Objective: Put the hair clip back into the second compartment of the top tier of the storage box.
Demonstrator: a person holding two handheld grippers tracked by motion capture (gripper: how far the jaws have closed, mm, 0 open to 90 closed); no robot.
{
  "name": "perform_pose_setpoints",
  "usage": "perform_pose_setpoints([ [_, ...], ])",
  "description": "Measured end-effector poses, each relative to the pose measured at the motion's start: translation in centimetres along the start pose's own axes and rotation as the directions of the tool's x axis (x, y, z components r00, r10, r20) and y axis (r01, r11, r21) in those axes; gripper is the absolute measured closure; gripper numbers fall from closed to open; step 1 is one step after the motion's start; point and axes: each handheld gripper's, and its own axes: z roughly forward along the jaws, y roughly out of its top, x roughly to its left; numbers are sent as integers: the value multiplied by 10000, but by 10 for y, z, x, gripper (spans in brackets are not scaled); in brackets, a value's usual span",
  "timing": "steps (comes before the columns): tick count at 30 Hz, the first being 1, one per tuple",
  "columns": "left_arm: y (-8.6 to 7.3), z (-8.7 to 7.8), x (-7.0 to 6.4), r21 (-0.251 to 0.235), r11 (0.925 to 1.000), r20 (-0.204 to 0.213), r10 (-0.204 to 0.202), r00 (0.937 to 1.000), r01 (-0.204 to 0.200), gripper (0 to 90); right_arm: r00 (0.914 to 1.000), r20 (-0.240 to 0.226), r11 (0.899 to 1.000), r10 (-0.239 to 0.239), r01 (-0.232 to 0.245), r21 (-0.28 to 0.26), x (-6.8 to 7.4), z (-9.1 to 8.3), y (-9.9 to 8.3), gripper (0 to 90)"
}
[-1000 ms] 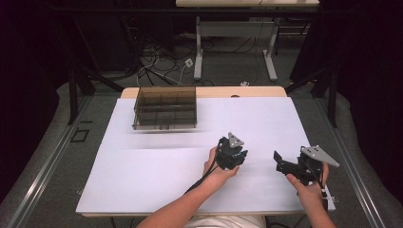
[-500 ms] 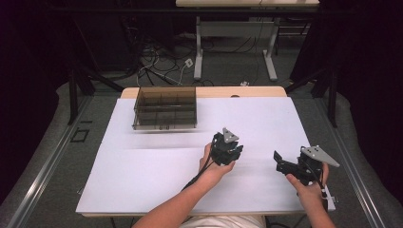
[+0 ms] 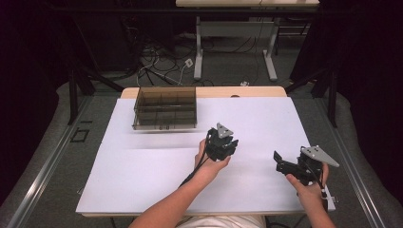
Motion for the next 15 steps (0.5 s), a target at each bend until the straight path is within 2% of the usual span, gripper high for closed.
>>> perform_pose_setpoints([
  [15, 11, -19, 23, -357, 9989, -568, -329, 9978, 309, 733, 10000, 10, 10000, -35, 35, -12, 1, 0, 0, 1],
])
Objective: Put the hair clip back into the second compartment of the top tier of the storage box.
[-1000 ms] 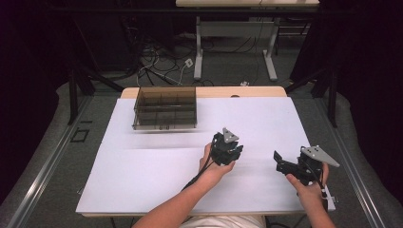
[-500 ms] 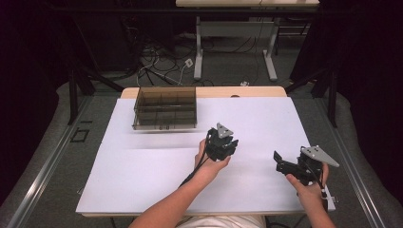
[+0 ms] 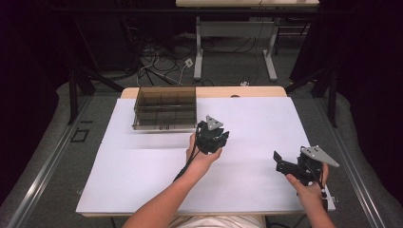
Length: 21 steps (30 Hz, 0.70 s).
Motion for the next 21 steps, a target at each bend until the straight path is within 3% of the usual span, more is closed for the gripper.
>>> perform_pose_setpoints([
  [21, 7, -20, 34, -303, 9980, -676, -573, 9961, 554, 733, 10000, 11, 10000, 32, -32, 34, 1, 0, 0, 1],
])
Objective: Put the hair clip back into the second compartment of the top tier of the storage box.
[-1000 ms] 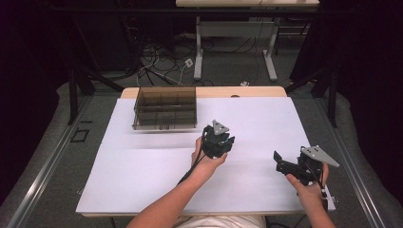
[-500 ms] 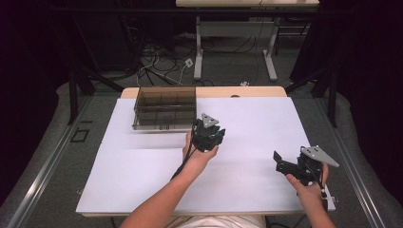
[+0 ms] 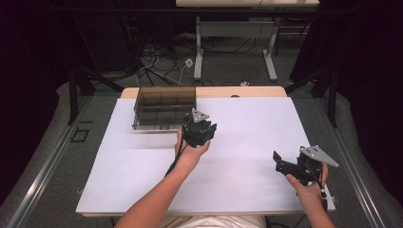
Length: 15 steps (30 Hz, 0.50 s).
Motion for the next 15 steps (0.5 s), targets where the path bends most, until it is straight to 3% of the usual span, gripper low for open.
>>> perform_pose_setpoints([
  [15, 3, -8, 26, -89, 9991, -486, -421, 9979, 417, 733, 10000, -48, 10000, -57, 57, 58, 0, 0, 0, 1],
])
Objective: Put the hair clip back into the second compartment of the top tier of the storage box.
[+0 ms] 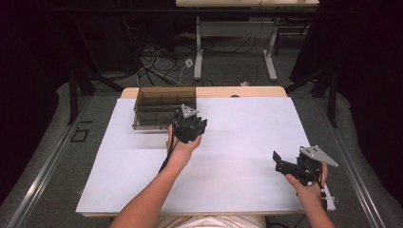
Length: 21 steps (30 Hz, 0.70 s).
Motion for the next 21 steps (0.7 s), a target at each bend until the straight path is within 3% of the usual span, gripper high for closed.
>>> perform_pose_setpoints([
  [21, 2, -11, 34, -131, 9986, -732, -520, 9960, 512, 733, 10000, 10, 10000, -50, 50, 24, 0, 0, 0, 1],
])
